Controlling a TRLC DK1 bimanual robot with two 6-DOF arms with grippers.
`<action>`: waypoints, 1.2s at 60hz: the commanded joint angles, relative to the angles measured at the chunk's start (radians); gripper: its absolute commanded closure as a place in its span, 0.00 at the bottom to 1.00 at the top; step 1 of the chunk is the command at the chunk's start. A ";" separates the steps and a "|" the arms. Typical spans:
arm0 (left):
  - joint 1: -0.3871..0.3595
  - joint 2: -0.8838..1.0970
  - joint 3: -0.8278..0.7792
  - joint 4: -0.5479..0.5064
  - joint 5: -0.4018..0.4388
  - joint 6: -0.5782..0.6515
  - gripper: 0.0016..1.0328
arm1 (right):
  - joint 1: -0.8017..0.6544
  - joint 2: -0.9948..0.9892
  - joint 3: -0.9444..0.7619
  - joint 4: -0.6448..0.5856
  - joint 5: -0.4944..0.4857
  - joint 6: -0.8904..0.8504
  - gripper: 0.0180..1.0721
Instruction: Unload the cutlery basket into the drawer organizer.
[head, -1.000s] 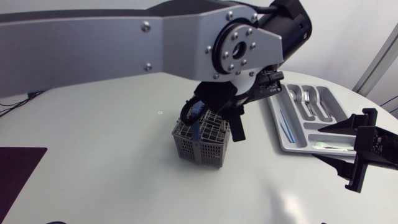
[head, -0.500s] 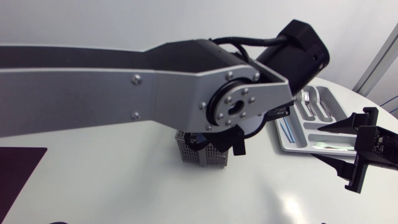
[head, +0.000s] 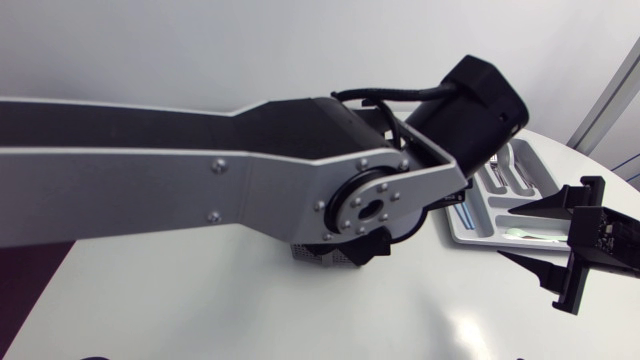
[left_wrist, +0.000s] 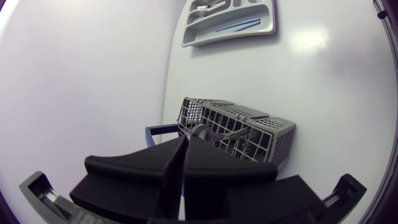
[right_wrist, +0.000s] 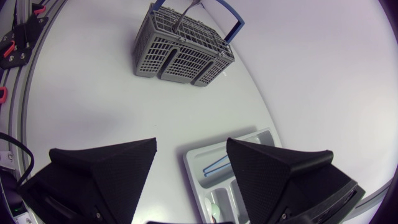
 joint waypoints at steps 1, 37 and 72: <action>0.002 -0.025 -0.031 0.031 -0.029 0.019 0.84 | 0.007 -0.007 -0.030 -0.001 0.002 0.013 0.23; 0.017 -0.074 0.058 -0.072 0.047 0.004 0.05 | 0.007 -0.013 -0.037 -0.009 0.005 0.020 0.22; 0.020 0.171 0.462 -0.635 0.331 -0.363 0.05 | 0.013 -0.014 -0.051 -0.008 0.006 0.031 0.21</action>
